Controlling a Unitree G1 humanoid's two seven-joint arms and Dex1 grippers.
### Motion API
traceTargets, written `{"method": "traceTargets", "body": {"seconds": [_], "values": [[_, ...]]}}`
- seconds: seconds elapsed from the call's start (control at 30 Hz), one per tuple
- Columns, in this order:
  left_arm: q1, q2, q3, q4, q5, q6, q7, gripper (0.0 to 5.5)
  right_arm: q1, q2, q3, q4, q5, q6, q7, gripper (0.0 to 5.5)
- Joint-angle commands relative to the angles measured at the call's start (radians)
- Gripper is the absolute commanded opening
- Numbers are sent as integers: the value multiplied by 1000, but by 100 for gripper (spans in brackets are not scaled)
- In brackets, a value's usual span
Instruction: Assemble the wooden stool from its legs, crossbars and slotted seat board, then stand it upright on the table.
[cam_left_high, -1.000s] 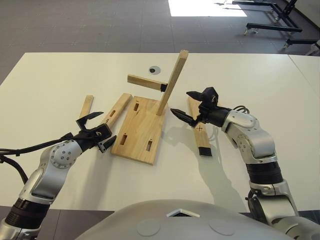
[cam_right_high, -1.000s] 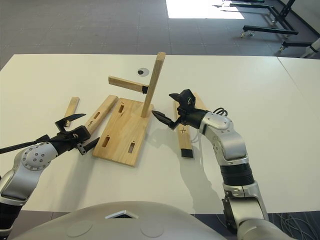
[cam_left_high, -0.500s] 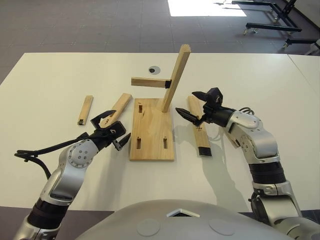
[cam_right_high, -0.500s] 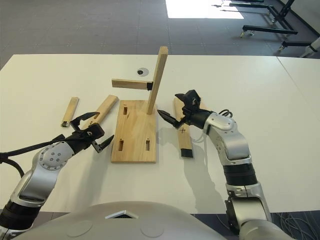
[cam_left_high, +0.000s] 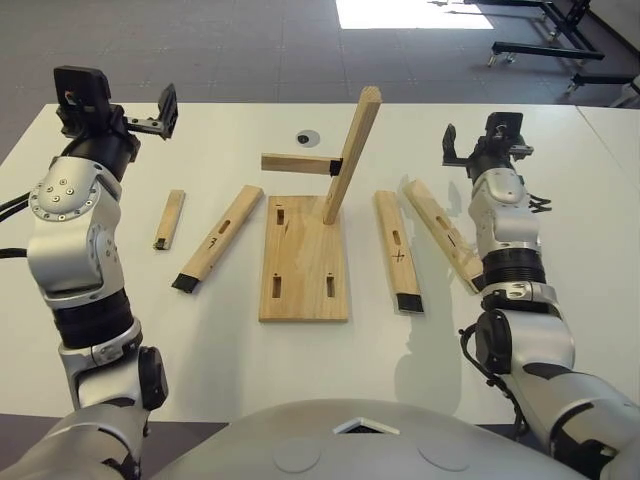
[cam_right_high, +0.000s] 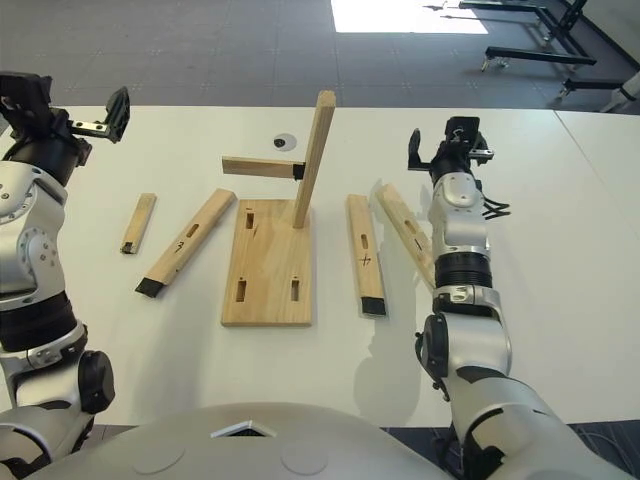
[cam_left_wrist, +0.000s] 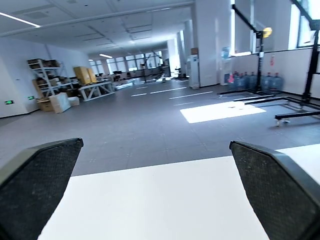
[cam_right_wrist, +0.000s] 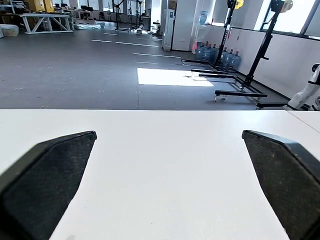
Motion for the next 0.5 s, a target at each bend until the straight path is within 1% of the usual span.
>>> {"method": "traceTargets", "body": {"seconds": [0.03,0.13,0.17,0.27,0.37,0.4,0.47,0.5], "values": [[16,-23,0,33,33,-60,72,540,-59,11,-15,93,-10,-54,-47,536],[12,-31,3,64,36,-76,106,540,-95,19,-22,143,-10,-82,-72,536],[10,-23,14,79,38,-83,114,540,-107,9,-42,163,1,-86,-89,536],[38,18,-6,65,31,-106,64,540,-120,-49,-85,201,19,-105,-89,536],[49,10,-43,21,19,-98,40,540,-145,-112,-113,248,28,-106,-64,536],[46,0,-43,18,15,-94,48,540,-160,-120,-109,259,26,-111,-49,536],[39,-5,-57,34,15,-105,50,540,-199,-99,-72,268,36,-117,69,536],[37,-6,-46,46,9,-104,58,540,-229,-75,-43,278,38,-111,153,536]]}}
